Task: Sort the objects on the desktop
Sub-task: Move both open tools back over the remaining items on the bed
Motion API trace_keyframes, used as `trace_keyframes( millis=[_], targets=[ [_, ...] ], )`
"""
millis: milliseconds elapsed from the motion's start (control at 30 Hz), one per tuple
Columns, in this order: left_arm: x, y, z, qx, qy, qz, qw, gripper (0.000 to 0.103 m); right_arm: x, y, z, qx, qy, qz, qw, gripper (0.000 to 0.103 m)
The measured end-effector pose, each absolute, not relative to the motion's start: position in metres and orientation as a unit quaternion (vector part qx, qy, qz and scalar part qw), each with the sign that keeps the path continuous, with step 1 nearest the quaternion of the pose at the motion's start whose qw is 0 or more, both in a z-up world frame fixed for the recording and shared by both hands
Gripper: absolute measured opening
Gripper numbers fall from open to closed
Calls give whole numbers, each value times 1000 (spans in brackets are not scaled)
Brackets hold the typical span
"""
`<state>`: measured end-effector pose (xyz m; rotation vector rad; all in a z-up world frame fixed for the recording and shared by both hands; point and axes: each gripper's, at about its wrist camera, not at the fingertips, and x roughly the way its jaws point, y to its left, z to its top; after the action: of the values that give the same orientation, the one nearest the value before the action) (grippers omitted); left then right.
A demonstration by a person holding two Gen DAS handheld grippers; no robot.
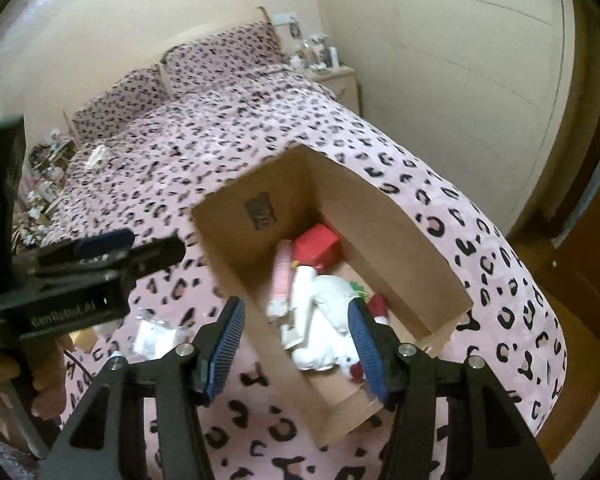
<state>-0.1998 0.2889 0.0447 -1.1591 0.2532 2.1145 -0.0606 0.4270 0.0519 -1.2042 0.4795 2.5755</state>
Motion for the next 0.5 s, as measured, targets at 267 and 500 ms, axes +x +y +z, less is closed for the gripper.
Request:
trace_keyframes(
  millis=[267, 500],
  targets=[
    [-164, 175, 54, -438, 55, 856, 268, 83, -46, 373, 69, -400, 147, 901, 76, 55],
    [-130, 84, 42, -437, 31, 881, 181, 83, -49, 319, 57, -407, 136, 903, 21, 55]
  ],
)
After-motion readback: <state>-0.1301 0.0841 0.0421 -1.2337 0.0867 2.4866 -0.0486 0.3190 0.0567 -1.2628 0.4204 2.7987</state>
